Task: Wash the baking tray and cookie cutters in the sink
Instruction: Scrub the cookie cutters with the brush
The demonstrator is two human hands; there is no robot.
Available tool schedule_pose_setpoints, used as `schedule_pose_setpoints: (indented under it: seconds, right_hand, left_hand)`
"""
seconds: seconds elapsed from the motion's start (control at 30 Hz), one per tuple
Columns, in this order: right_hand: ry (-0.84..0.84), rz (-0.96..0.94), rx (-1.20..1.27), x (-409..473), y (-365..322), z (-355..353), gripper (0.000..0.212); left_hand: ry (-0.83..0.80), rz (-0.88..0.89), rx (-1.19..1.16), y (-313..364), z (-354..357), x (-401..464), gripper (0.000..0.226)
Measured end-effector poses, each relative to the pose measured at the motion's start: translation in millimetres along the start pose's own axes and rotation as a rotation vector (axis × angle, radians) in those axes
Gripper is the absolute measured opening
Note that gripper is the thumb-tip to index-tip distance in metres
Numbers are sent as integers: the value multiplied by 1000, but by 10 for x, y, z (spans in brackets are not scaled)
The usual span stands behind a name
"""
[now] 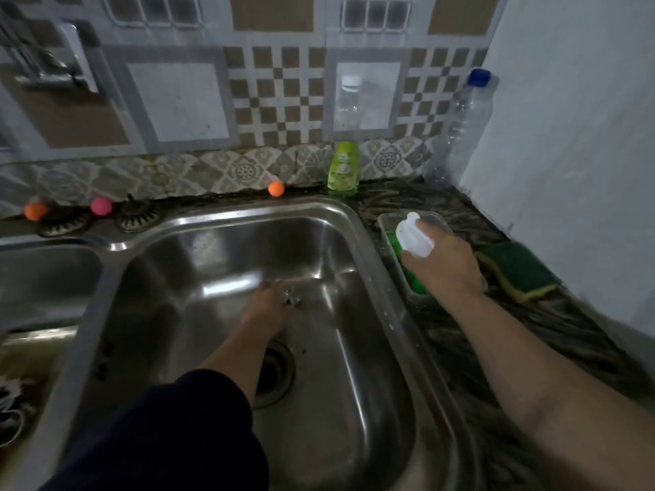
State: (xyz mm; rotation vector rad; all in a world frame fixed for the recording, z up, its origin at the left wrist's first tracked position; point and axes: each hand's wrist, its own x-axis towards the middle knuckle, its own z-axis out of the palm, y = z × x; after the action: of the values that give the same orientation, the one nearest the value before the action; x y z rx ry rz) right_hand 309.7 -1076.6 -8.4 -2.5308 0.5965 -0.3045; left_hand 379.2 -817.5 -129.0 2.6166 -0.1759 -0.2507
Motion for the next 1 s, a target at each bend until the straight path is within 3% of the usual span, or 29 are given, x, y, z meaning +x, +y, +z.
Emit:
schedule_pose_setpoints:
  seconds: [0.2,0.3,0.57,0.63,0.7,0.77,1.0]
  right_hand:
    - [71,-53,-32,-10,42,97,62]
    - [68,-54,-18,3,68,97,62]
    - [65,-41,13,-17,76,102,61]
    - [41,-55,19,-25,70,71,61]
    - [6,-63,36,-37,65,24,61]
    - [-15,-67,46,-55,34,-55,61]
    - [47,-293,148,-394,-626,-218,64]
  left_hand:
    - [-30,27,178,-184,379,359,53]
    - [-106,21,248,-196,439,393,47]
    - [-101,-25,254,14,433,120,33]
    - [-60,-40,19,94,361,53,34]
    - [-58,-32,-471,221,234,-81,31]
    - [-16,-57,-779,345,75,-225,27]
    - [2,-151,-1030,311,-419,-508,29]
